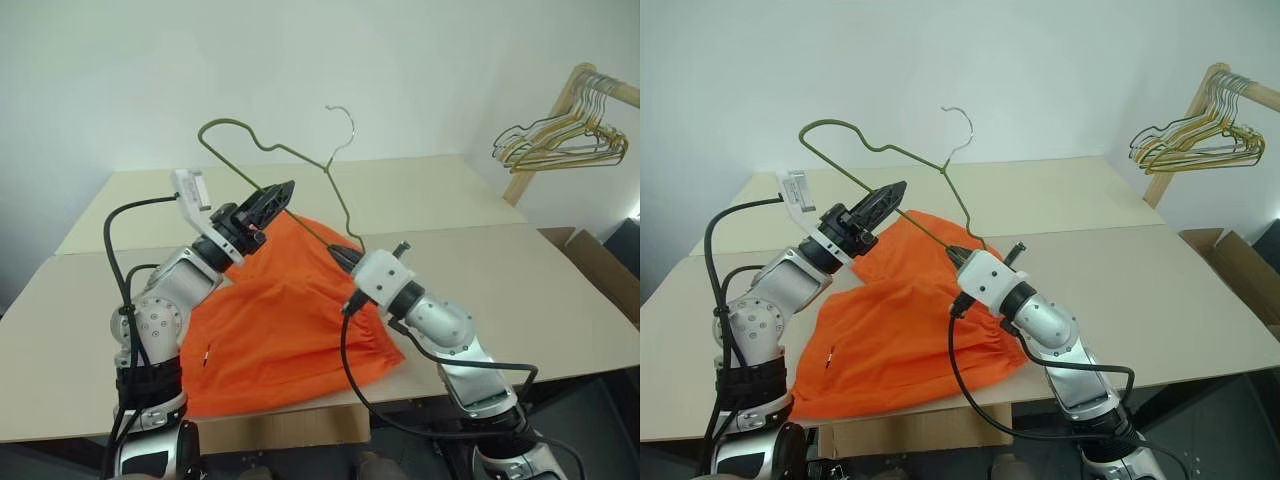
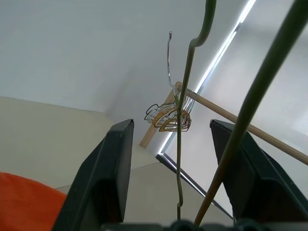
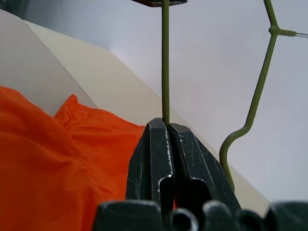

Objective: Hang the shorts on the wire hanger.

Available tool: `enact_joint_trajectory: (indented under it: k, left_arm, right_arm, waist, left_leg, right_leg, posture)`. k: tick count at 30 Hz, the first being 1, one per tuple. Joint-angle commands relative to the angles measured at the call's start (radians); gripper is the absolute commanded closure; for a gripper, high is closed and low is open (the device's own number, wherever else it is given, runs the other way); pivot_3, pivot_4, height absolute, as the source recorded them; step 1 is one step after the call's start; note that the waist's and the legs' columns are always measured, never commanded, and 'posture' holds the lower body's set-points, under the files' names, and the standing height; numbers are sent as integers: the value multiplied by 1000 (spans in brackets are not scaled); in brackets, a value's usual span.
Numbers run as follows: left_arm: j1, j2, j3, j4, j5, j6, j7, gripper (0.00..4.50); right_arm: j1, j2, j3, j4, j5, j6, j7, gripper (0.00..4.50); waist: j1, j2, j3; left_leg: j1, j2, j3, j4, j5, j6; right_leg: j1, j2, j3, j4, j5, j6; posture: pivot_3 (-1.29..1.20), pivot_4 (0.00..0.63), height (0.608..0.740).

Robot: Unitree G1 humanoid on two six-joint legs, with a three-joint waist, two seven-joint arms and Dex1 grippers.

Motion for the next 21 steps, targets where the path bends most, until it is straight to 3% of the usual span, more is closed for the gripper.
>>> enact_joint_trajectory:
  k: [1, 5, 8, 12, 14, 17, 21]
  left_arm:
    - [-20, -4, 13, -29, -4, -29, 20, 3277]
    - [-20, -13, 5, -39, -3, -31, 34, 4475]
    - [-23, -6, -13, -47, 25, -36, 26, 4475]
    - [-38, 7, -23, -19, 72, -75, -4, 4500]
    - [-45, 17, -29, 3, 110, -109, -34, 4500]
    - [-79, 41, -16, 56, 138, -135, -72, 4500]
    - [-123, 120, 15, 105, 101, -135, -227, 4500]
  right_arm:
    - [-19, 19, -6, -15, -27, -30, -46, 4500]
    - [-25, 27, -2, -2, -58, -38, -67, 4500]
    - [-34, 15, 8, 2, -82, -48, -62, 4500]
    - [-41, -33, 32, 17, -145, -136, -68, 3470]
    - [-36, -31, 25, 18, -134, -134, -63, 2686]
    - [-20, -70, -8, 3, -92, -132, -11, 1883]
    - [8, -132, -127, -65, 212, 70, 196, 453]
  waist:
    - [0, 0, 0]
    - [0, 0, 0]
    - [0, 0, 0]
    - [-1, -1, 0]
    - [-1, -1, 0]
    - [-1, -1, 0]
    - [-1, -1, 1]
  left_leg:
    - [0, 0, 0, 0, 0, 0]
    - [0, 0, 0, 0, 0, 0]
    - [0, 0, 0, 0, 0, 0]
    - [0, -1, 0, 0, 0, 0]
    - [0, -1, -1, 0, 0, 0]
    - [0, -2, -3, 0, 0, 0]
    - [0, -2, -3, 0, 0, 0]
  right_leg:
    - [0, 0, 0, 0, 0, 0]
    - [0, 0, 0, 0, 0, 0]
    - [0, 0, 0, 0, 0, 0]
    - [0, 0, 0, 0, 0, 0]
    - [0, 0, 0, 0, 0, 0]
    - [0, 1, 0, 0, 0, 0]
    - [0, 0, 0, -1, 0, 0]
  posture:
    - [-62, 0, 740]
    - [-63, 0, 740]
    - [-66, 0, 740]
    - [-73, 0, 740]
    - [-76, 0, 740]
    - [-82, 0, 740]
    - [-85, 0, 740]
